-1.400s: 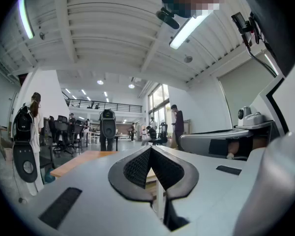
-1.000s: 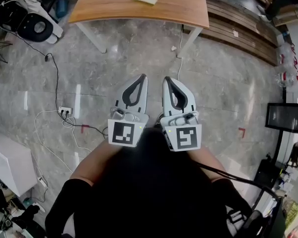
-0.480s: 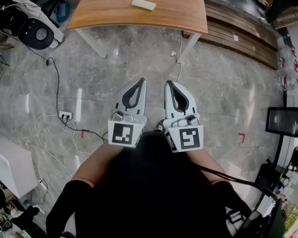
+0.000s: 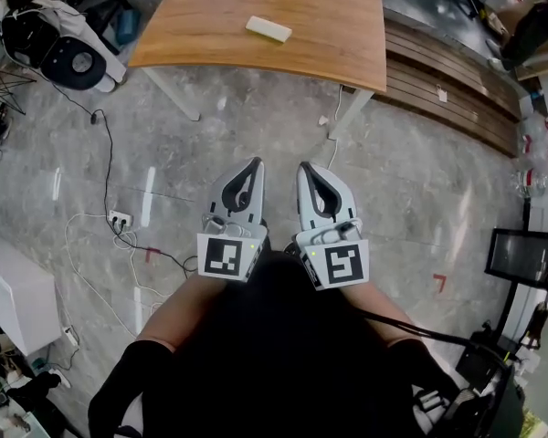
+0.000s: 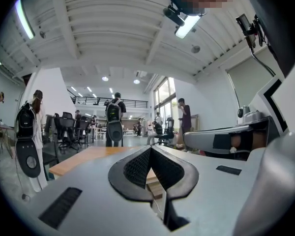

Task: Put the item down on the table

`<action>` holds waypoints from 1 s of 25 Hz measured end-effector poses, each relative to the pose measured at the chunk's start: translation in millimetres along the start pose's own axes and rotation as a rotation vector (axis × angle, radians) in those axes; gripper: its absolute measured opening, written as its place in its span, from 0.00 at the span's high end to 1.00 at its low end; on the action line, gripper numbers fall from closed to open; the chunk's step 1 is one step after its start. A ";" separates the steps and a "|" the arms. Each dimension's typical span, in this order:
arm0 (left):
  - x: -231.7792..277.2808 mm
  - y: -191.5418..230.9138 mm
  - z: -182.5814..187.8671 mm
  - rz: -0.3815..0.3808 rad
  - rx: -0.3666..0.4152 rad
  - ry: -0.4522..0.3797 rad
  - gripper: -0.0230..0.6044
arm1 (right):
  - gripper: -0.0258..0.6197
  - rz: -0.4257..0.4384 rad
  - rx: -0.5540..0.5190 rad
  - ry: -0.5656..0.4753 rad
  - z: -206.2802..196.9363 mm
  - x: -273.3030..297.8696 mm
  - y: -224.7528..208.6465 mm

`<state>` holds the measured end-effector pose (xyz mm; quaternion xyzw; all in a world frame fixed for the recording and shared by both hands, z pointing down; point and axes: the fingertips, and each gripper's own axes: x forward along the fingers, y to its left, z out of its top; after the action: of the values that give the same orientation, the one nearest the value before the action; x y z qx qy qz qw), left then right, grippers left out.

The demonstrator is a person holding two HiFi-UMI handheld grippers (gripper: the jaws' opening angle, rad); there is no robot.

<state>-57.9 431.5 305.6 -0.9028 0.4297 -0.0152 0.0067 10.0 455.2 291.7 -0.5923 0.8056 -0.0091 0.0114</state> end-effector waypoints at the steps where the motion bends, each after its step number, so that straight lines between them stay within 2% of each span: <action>1: 10.0 4.2 -2.7 -0.002 0.001 0.004 0.96 | 0.94 0.001 0.000 0.009 -2.9 11.3 -4.9; 5: 62.2 39.8 -18.8 -0.008 -0.020 0.022 0.96 | 0.94 -0.016 -0.005 0.062 -21.8 70.1 -28.1; 8: 109.4 73.1 -27.4 -0.014 -0.035 0.027 0.96 | 0.94 -0.018 -0.011 0.047 -25.5 122.6 -46.4; 17: 252.3 193.1 -21.8 -0.066 -0.036 0.039 0.96 | 0.94 -0.042 -0.020 0.051 -18.6 301.4 -88.9; 21: 299.4 232.4 -30.9 -0.100 -0.040 0.070 0.96 | 0.94 -0.054 -0.040 0.091 -28.1 362.4 -102.0; 25: 337.4 263.6 -44.9 -0.098 -0.075 0.096 0.96 | 0.94 -0.058 -0.032 0.134 -44.3 408.4 -118.0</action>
<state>-51.2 3.4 351.2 -0.9207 0.3849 -0.0427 -0.0486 -0.4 30.3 336.2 -0.6134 0.7872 -0.0362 -0.0523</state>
